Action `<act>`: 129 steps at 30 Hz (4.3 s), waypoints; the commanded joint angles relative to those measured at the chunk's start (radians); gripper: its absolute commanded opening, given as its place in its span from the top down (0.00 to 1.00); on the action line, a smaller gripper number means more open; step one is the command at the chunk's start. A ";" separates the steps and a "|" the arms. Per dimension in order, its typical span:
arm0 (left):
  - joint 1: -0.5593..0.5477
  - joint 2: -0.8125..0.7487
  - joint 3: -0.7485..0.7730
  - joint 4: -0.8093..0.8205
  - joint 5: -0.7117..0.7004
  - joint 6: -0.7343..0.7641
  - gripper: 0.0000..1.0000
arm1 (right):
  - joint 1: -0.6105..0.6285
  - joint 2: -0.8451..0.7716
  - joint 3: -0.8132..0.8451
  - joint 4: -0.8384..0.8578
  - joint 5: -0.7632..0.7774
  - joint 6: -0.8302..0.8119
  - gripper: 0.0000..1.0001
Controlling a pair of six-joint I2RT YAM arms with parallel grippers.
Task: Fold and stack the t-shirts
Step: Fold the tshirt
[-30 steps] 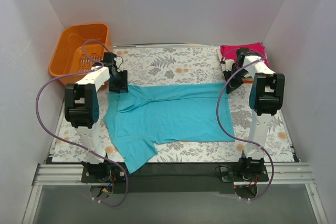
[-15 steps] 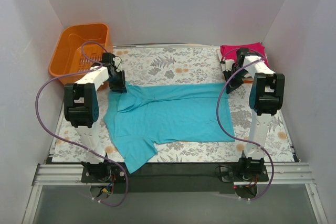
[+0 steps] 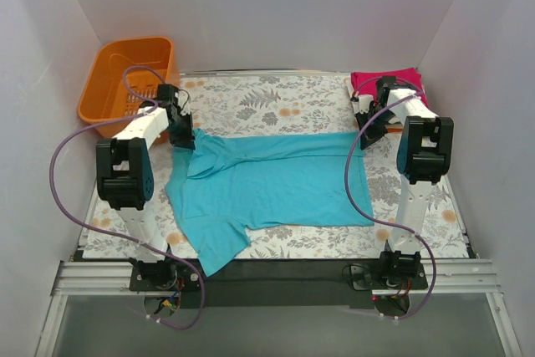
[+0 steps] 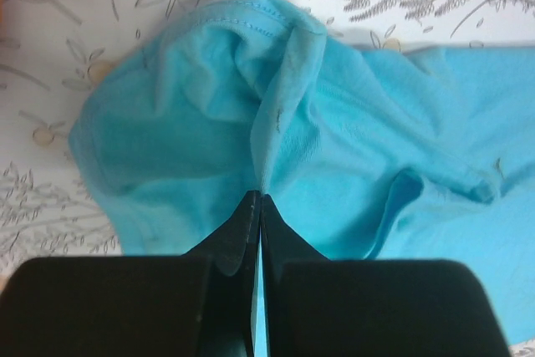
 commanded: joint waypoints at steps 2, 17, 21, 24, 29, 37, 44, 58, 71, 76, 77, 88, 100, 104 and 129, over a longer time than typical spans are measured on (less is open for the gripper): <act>0.009 -0.119 -0.041 -0.080 -0.040 0.016 1.00 | 0.003 -0.020 0.038 -0.026 -0.001 -0.014 0.99; 0.010 -0.165 -0.181 -0.124 -0.094 0.021 1.00 | 0.003 -0.018 0.038 -0.024 -0.001 -0.018 0.99; 0.017 -0.134 -0.135 -0.094 -0.071 0.027 0.81 | 0.003 -0.017 0.036 -0.026 -0.003 -0.018 0.99; 0.020 -0.230 -0.103 -0.069 0.062 0.139 0.56 | 0.003 -0.020 0.035 -0.024 -0.004 -0.018 0.99; -0.054 -0.324 -0.118 -0.068 0.184 0.254 0.39 | 0.003 -0.017 0.036 -0.026 -0.013 -0.012 0.99; -0.218 -0.220 -0.146 0.001 0.118 0.263 0.39 | 0.003 -0.018 0.041 -0.026 -0.013 -0.009 0.99; -0.250 -0.134 -0.121 0.029 0.109 0.251 0.44 | 0.003 -0.023 0.033 -0.026 -0.009 -0.011 0.99; -0.275 -0.114 -0.144 0.051 0.133 0.214 0.90 | 0.003 -0.009 0.033 -0.026 -0.010 -0.014 0.99; -0.301 -0.194 -0.134 -0.182 0.161 0.188 1.00 | 0.003 -0.015 0.032 -0.026 -0.010 -0.014 0.99; -0.332 -0.200 -0.123 -0.200 0.183 0.179 1.00 | 0.003 -0.011 0.033 -0.026 -0.010 -0.012 0.99; -0.338 -0.196 -0.120 -0.201 0.184 0.174 1.00 | 0.003 -0.011 0.033 -0.024 -0.010 -0.011 0.99; -0.368 -0.091 -0.048 -0.187 0.236 0.128 1.00 | 0.003 -0.014 0.030 -0.024 -0.004 -0.011 0.99; -0.427 -0.054 -0.081 -0.181 0.276 0.128 1.00 | 0.003 -0.006 0.033 -0.024 -0.001 -0.011 0.99; -0.427 -0.074 -0.086 -0.169 0.258 0.127 0.79 | 0.003 -0.017 0.027 -0.024 0.002 -0.014 0.99; -0.073 0.091 0.006 0.063 -0.258 0.168 0.67 | 0.001 -0.040 -0.004 -0.017 0.123 -0.043 0.99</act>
